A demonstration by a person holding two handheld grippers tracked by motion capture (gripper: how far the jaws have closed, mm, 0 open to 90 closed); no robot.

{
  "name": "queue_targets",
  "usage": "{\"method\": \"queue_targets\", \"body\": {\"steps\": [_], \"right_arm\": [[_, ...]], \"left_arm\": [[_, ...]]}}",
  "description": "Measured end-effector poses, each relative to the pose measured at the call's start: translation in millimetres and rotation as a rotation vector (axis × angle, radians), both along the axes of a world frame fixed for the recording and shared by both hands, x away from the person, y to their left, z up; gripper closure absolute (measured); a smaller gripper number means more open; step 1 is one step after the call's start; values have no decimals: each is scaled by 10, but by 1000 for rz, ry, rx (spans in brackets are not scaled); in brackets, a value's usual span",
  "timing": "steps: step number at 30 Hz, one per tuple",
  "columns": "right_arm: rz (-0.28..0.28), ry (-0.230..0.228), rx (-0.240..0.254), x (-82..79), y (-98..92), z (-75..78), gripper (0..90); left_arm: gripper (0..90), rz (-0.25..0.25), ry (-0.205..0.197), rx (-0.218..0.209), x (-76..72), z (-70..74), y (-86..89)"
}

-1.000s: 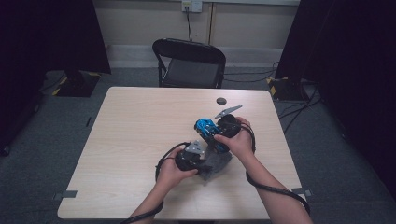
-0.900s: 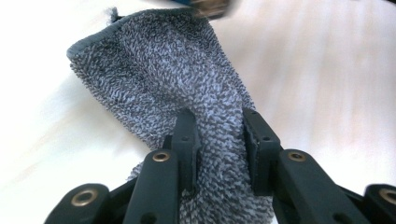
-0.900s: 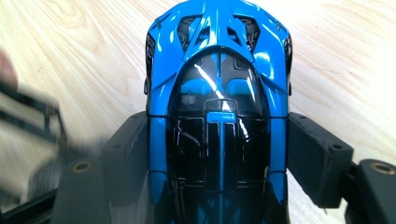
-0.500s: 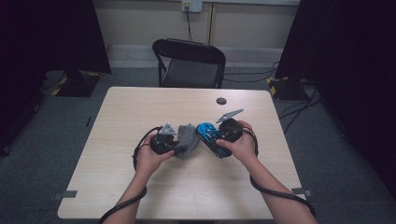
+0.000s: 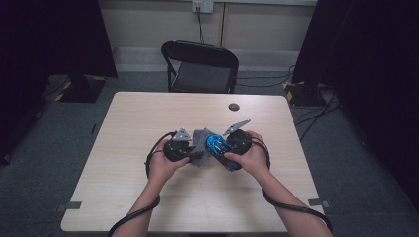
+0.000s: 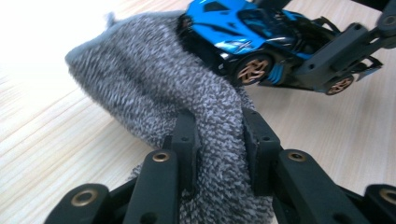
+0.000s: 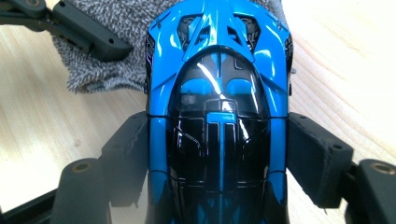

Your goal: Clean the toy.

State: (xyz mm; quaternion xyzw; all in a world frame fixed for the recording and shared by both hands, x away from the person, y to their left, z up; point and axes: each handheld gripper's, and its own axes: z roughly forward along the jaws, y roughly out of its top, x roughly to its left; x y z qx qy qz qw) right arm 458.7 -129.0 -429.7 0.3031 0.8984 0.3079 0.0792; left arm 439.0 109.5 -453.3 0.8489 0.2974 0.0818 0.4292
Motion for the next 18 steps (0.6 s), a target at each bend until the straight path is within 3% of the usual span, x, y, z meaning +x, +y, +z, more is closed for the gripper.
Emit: {"method": "queue_targets", "body": {"steps": [18], "right_arm": [[-26,3,12,60,41,-12,281]], "left_arm": [[698,-81,30,-14,-139,-171,-302]]}}
